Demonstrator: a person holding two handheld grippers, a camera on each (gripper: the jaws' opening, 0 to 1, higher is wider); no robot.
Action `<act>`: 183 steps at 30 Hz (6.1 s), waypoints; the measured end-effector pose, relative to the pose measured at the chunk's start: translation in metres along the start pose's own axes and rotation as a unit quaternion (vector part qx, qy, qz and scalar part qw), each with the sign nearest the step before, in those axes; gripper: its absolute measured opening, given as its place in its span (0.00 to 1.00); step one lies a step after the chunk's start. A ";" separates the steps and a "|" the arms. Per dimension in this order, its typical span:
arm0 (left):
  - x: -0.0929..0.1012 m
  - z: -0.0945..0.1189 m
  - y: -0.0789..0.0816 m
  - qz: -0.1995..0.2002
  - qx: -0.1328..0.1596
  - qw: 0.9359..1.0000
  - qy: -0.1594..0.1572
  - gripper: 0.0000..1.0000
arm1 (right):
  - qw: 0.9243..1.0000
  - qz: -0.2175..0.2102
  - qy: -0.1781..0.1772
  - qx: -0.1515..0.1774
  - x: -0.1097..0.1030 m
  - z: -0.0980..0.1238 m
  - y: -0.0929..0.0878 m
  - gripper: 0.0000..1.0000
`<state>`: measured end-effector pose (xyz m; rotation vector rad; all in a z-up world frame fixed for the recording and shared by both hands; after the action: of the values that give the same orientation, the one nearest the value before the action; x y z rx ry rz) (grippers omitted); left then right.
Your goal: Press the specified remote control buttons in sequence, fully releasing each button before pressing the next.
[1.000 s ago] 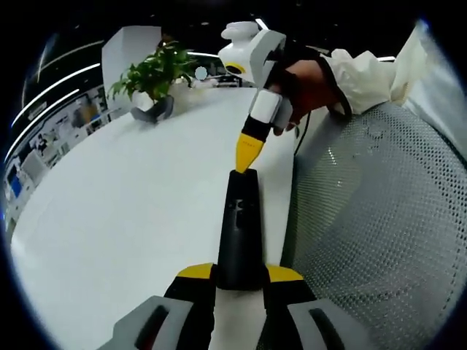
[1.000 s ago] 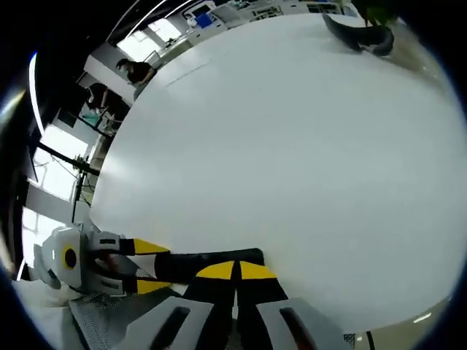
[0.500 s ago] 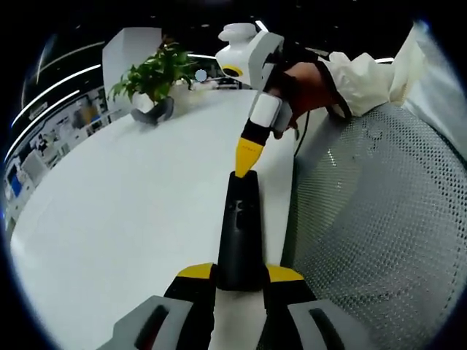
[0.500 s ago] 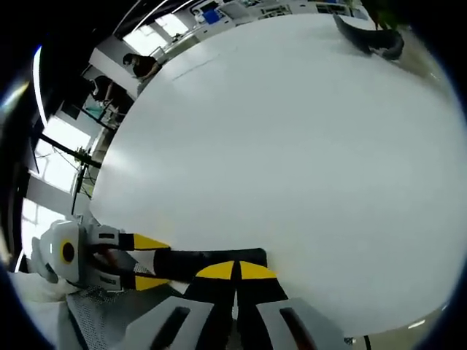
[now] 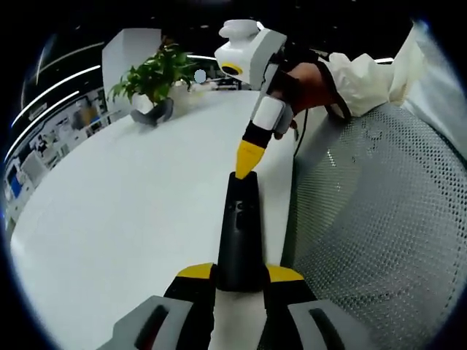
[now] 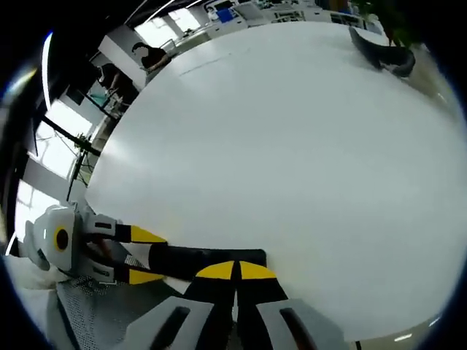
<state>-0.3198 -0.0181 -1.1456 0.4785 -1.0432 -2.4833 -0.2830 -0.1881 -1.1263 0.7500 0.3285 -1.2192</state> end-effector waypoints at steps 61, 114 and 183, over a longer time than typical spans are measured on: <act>0.001 0.000 0.000 -0.001 0.001 1.000 0.001 0.25 | 1.000 0.005 0.024 -0.007 -0.006 -0.005 -0.001 0.00; 0.006 -0.002 0.003 -0.009 0.005 1.000 -0.007 0.25 | 0.999 0.038 0.020 -0.014 -0.012 -0.011 -0.002 0.00; 0.006 -0.003 0.004 -0.014 -0.001 1.000 -0.007 0.24 | 0.991 -0.009 -0.042 -0.129 -0.012 -0.021 0.017 0.00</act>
<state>-0.3223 -0.0256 -1.1453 0.4797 -1.0468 -2.5153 -0.2675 -0.1628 -1.1286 0.4717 0.4154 -1.1941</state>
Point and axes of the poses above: the point that each gripper's makers call its tool centre point, and the gripper's own axes: z roughly backward along the fingers, x roughly to its right, y roughly out of its top, the point moved 7 cm from there along z, roughly backward along the fingers, and after that the axes turned 14 degrees about y, right-handed, at the moved point
